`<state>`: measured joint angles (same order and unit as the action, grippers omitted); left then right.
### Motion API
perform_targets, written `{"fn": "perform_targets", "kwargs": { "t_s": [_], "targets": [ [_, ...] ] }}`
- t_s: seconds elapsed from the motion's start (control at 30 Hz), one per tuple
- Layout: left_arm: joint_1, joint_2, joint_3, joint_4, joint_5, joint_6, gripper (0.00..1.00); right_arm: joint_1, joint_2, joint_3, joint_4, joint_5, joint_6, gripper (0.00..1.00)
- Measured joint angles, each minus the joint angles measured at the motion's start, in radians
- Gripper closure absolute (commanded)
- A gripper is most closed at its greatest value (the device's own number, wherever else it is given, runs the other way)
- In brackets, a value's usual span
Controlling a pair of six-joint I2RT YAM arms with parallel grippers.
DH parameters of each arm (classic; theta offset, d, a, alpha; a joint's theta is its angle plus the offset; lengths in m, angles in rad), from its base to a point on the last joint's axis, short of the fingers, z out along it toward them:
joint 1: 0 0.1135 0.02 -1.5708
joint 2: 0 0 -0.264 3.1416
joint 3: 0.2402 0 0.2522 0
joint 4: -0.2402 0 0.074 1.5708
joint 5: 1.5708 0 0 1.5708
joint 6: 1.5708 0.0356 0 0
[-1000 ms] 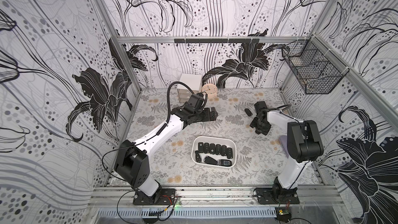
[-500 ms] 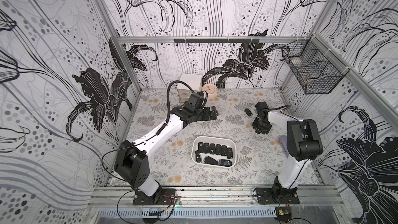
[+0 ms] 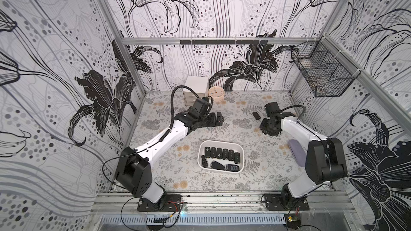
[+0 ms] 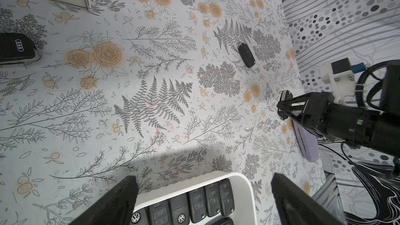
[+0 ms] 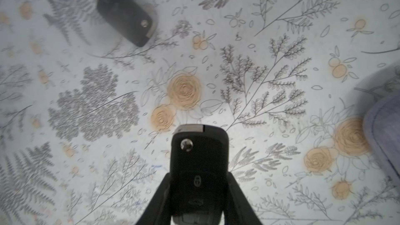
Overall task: Place the car key into the storage box
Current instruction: Pick up the car key from the center of the board.
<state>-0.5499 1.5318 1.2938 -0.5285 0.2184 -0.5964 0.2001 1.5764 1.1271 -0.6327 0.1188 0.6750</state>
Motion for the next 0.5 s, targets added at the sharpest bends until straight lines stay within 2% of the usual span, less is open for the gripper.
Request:
{"fn": "perform_targets", "kwargs": {
  "t_s": [0.23,0.5],
  "targets": [
    [0.0,-0.06,-0.047,0.008,-0.012,-0.014,0.01,0.193,-0.096,0.0,-0.045,-0.003,0.018,0.74],
    [0.0,-0.156,-0.127,0.013,-0.078,-0.046,0.01,0.432,-0.105,0.0,-0.061,-0.003,0.074,0.74]
  ]
}}
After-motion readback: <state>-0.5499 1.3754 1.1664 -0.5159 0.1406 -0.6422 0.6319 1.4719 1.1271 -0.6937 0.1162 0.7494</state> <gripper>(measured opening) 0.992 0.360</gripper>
